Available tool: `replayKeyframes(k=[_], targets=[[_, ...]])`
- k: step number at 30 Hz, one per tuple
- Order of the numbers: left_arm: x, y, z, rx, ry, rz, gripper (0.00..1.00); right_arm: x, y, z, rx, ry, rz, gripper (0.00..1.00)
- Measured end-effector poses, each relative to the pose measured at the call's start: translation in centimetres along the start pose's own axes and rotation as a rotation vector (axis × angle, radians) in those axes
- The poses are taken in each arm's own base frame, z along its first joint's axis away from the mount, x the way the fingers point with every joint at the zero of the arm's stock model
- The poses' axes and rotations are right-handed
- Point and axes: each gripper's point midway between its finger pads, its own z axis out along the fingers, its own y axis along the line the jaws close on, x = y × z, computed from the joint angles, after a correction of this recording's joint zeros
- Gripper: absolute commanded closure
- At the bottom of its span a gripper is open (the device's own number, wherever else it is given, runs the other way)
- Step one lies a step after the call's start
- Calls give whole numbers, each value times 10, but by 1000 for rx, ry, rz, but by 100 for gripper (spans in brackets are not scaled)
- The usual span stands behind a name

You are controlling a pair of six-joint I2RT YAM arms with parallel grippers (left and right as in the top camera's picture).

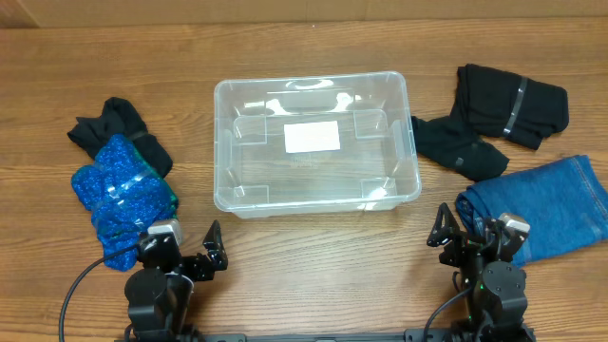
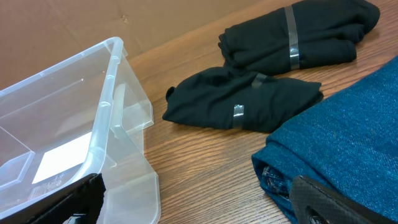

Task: Pack container

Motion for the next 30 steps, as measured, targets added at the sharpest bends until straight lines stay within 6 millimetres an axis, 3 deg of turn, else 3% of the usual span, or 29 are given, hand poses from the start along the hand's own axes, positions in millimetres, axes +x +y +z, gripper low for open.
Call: replayKeyframes(k=[7,30], targets=[[-2,9,0,-50,-11,11,0,1,3,0,-11,5,-5,0],[-2,10,0,-57,-12,11,0,1,3,0,-11,5,-4,0]])
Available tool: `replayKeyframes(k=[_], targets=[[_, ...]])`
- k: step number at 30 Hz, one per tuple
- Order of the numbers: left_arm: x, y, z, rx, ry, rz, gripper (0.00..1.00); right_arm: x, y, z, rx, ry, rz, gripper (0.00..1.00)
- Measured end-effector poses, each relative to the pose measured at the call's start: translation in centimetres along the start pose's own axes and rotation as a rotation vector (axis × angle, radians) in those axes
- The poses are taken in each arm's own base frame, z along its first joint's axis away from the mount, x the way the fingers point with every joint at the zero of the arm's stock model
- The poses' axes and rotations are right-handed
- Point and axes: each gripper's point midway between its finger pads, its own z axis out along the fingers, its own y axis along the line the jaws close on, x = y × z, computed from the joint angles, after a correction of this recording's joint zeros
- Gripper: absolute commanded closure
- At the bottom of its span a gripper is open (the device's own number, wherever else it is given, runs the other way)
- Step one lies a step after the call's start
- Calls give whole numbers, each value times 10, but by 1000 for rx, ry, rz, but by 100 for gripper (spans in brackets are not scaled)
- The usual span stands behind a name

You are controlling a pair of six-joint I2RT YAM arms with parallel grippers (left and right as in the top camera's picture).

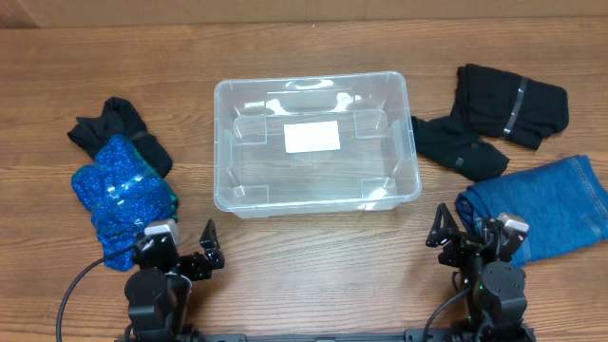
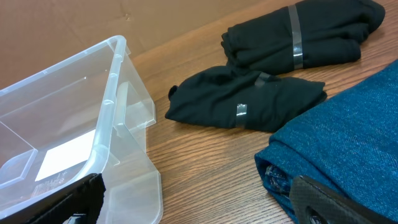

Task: Pack container

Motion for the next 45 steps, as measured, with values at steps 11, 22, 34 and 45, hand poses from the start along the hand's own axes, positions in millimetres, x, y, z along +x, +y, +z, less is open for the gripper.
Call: replayKeyframes(k=[11,22,34,45], targets=[[0,0,0,0,0,0,0,0,0,0,0,0,0,0],[0,0,0,0,0,0,0,0,0,0,0,0,-1,0],[-6,-5,0,27,-25,-27,0,-10,17,-1,-89,-32,12,0],[-106,-34,-43,23,61,-104,0,-79,50,-10,-4,169,-43,0]])
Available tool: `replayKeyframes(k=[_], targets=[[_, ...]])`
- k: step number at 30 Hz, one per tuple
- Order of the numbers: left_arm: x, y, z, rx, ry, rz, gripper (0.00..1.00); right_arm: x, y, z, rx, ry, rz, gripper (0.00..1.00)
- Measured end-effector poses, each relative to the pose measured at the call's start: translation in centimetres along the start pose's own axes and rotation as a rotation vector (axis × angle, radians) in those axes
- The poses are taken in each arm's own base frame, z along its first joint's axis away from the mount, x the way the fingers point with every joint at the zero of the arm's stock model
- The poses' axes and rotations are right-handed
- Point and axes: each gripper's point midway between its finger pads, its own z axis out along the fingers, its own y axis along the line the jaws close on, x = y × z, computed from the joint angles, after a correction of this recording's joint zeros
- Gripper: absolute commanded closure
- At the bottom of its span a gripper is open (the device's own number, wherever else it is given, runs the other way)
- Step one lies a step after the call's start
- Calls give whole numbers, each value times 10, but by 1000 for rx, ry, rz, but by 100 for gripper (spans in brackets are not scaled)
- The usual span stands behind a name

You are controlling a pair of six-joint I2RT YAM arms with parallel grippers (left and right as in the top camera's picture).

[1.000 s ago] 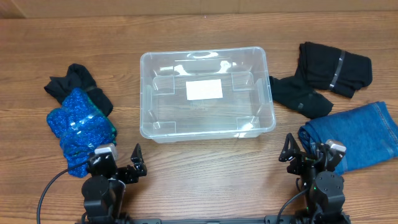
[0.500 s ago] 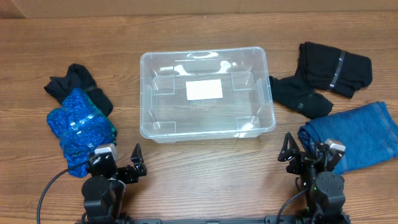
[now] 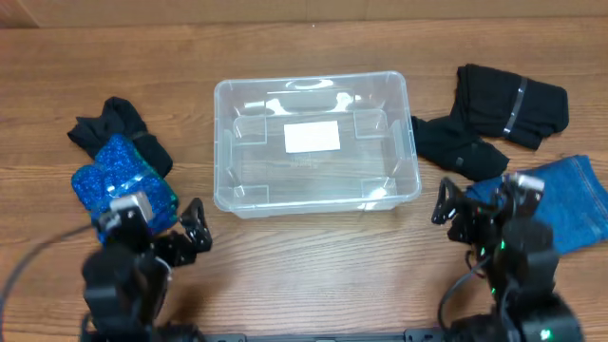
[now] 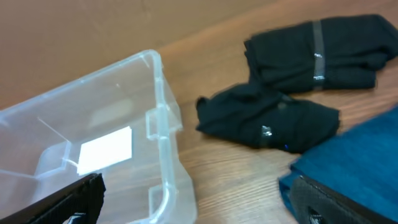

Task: Pack container
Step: 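Reach the left gripper to the blue sparkly garment and grasp it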

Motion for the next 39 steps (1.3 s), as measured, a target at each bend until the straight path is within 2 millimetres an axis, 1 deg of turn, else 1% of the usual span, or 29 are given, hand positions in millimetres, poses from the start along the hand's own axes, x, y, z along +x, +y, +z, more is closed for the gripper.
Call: replayKeyframes(k=[1,2,3,5,8,10,12,14,15,16,17,19,21,22,24,25,29,33,36,37,38,39], targets=[[-7,-2,1,-9,27,10,0,-5,2,1,15,33,-10,0],[-11,-4,-1,-35,110,15,0,-7,3,0,26,57,-15,0],[-19,-8,1,-44,169,33,0,-19,9,1,44,106,-30,0],[-28,-17,3,-39,295,60,0,-26,13,0,94,222,-52,0],[-29,-30,9,-7,462,56,0,-38,18,1,128,306,-89,0],[-29,-33,14,4,503,48,0,-42,15,3,157,311,-105,0],[-27,-32,22,-3,536,37,0,-43,7,7,206,312,-126,0],[-27,-17,24,-61,544,-7,0,-41,1,8,242,323,-136,0],[-36,11,22,-161,510,-86,0,-43,-5,9,268,320,-133,0],[-42,31,20,-218,485,-148,0,-44,-8,9,277,317,-129,0],[-48,54,17,-289,456,-220,0,-45,-9,8,281,315,-128,0],[-53,107,7,-439,420,-367,0,-45,-10,8,283,315,-125,0],[-50,128,7,-488,429,-436,0,-45,-10,8,283,314,-125,0],[-42,146,11,-522,458,-488,0,-45,-10,8,283,314,-125,0],[-30,161,23,-538,503,-523,0,-45,-10,8,282,315,-125,0],[-20,171,35,-544,541,-542,0,-45,-10,8,283,314,-126,0],[16,198,69,-536,692,-548,0,-45,-10,8,282,315,-126,0],[47,221,91,-557,801,-528,0,-45,-10,8,283,315,-125,0],[66,235,105,-553,857,-507,0,-46,-10,9,282,313,-125,0],[71,237,108,-548,872,-506,2,-46,-9,9,281,312,-125,0],[76,240,117,-524,878,-498,9,-46,-9,9,281,311,-124,0],[82,240,123,-501,889,-501,23,-46,-9,9,280,310,-125,0]])
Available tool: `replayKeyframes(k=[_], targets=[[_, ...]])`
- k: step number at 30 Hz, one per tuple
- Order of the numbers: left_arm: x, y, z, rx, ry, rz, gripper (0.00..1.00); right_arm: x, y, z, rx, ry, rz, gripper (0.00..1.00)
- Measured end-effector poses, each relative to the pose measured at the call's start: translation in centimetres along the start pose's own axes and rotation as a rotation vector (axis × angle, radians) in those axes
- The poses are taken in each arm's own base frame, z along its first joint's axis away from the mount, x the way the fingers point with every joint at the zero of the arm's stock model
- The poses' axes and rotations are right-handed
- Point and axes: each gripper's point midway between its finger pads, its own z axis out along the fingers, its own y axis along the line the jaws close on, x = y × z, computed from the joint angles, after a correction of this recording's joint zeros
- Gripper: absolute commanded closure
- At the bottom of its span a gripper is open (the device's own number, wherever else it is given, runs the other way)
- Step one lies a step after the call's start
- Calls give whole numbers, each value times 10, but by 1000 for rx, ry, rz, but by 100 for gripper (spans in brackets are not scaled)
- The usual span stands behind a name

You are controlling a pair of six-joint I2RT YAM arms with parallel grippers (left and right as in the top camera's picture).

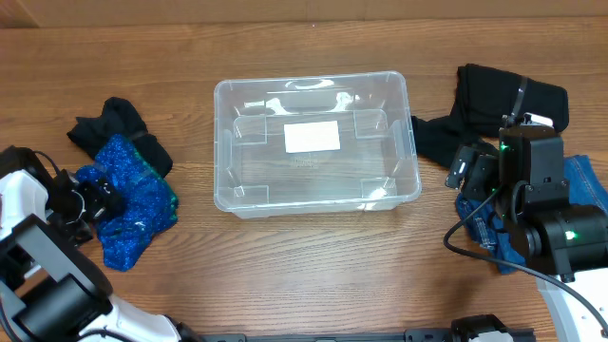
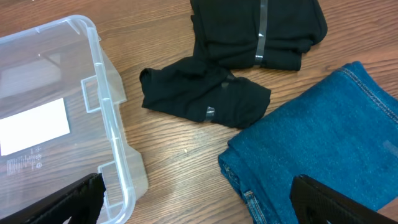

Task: Pack container
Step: 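Reach the left gripper to the blue sparkly garment and grasp it, then carry the blue garment into the bin's left side and release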

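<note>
The clear plastic container [image 1: 313, 142] stands mid-table with only a white label inside; its right wall [image 2: 106, 118] shows in the right wrist view. Folded blue jeans [image 2: 323, 137] lie right of it, partly under my right arm [image 1: 532, 204]. My right gripper [image 2: 199, 211] is open and hangs above the bare wood between the container and the jeans; its fingers [image 2: 339, 202] frame that gap. A small black garment [image 2: 205, 96] and a larger taped black bundle [image 2: 255, 31] lie beyond. My left gripper [image 1: 87, 195] is over the sparkly blue garment [image 1: 138, 195]; its jaws are unclear.
A black garment [image 1: 119, 128] lies behind the blue one at the left. The wooden table [image 1: 313, 256] runs along the front of the container. A cardboard wall closes the far edge.
Both arms have risen and reached out. My right gripper now looks steeply down on the jeans' left edge. My left arm has swung left, onto the blue garment. No item has moved.
Both grippers first rested open and low at the front edge, facing the container. Then they had lifted and edged forward. Now the right one is over the gap beside the jeans and the left one is at the blue garment. The container holds no clothes.
</note>
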Motion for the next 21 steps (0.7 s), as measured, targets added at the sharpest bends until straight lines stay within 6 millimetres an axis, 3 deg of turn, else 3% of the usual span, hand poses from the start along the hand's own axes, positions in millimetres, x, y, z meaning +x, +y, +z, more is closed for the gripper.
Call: replayKeyframes(k=[3,5,13,15,18,21], targets=[[3,-10,20,74,55,17,77,0,0,0,-1,-1,1,0],[7,-17,24,119,82,32,94,0,0,0,0,-1,1,0],[27,-40,9,252,148,46,96,0,0,0,-1,-2,0,0],[32,-57,-20,312,114,88,96,-1,0,0,-1,-3,1,0],[32,-99,-89,394,-28,220,96,-1,0,0,-1,-4,2,0],[46,-168,-178,498,-251,446,96,-1,0,0,-1,-4,2,0]])
